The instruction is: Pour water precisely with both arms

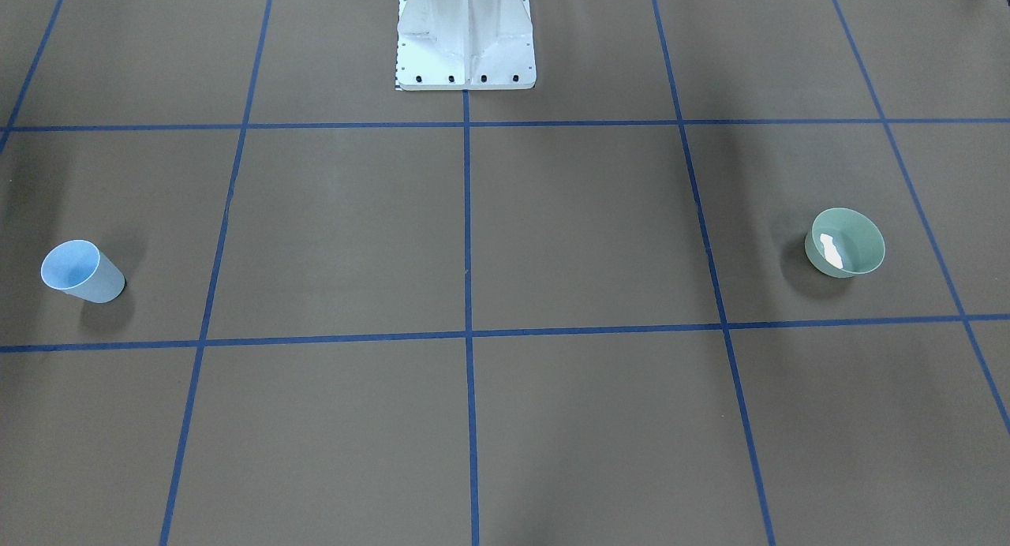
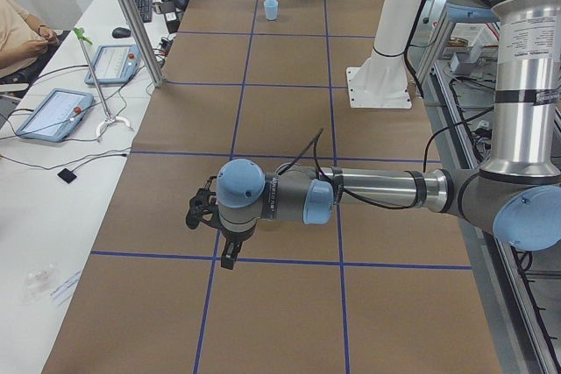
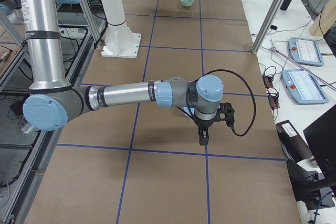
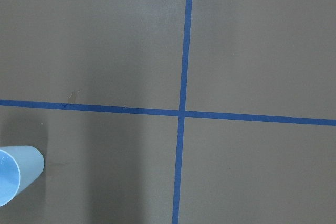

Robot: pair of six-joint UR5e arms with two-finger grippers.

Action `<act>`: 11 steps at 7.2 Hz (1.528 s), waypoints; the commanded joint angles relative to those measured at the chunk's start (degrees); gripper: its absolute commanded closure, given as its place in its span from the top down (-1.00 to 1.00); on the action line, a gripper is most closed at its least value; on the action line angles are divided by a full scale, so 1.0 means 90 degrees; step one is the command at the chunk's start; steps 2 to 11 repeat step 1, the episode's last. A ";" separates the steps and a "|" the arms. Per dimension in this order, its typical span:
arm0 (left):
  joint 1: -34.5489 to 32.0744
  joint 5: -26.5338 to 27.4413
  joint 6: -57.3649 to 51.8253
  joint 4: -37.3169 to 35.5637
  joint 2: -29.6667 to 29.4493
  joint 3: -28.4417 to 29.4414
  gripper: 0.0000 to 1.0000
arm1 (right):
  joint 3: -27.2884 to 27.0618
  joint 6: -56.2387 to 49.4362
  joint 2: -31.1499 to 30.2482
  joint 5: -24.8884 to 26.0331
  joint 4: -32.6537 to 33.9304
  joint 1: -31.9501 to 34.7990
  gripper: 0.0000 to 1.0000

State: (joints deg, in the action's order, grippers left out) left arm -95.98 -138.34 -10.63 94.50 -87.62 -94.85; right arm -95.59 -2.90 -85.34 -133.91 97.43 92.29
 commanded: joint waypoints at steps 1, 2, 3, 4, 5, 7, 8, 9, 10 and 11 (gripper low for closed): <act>0.0000 0.0000 0.0010 -0.0001 -0.0011 -0.0008 1.00 | -0.0033 0.0010 0.0000 -0.0013 0.0004 0.0000 1.00; 0.0000 0.0000 0.0010 -0.0001 -0.0011 -0.0008 1.00 | -0.0033 0.0010 0.0000 -0.0013 0.0004 0.0000 1.00; 0.0000 0.0000 0.0010 -0.0001 -0.0011 -0.0008 1.00 | -0.0033 0.0010 0.0000 -0.0013 0.0004 0.0000 1.00; 0.0000 0.0000 0.0010 -0.0001 -0.0011 -0.0008 1.00 | -0.0033 0.0010 0.0000 -0.0013 0.0004 0.0000 1.00; 0.0000 0.0000 0.0010 -0.0001 -0.0011 -0.0008 1.00 | -0.0033 0.0010 0.0000 -0.0013 0.0004 0.0000 1.00; 0.0000 0.0000 0.0010 -0.0001 -0.0011 -0.0008 1.00 | -0.0033 0.0010 0.0000 -0.0013 0.0004 0.0000 1.00; 0.0000 0.0000 0.0010 -0.0001 -0.0011 -0.0008 1.00 | -0.0033 0.0010 0.0000 -0.0013 0.0004 0.0000 1.00; 0.0000 0.0000 0.0010 -0.0001 -0.0011 -0.0008 1.00 | -0.0033 0.0010 0.0000 -0.0013 0.0004 0.0000 1.00; 0.0000 0.0000 0.0010 -0.0001 -0.0011 -0.0008 1.00 | -0.0033 0.0010 0.0000 -0.0013 0.0004 0.0000 1.00; 0.0000 0.0000 0.0010 -0.0001 -0.0011 -0.0008 1.00 | -0.0033 0.0010 0.0000 -0.0013 0.0004 0.0000 1.00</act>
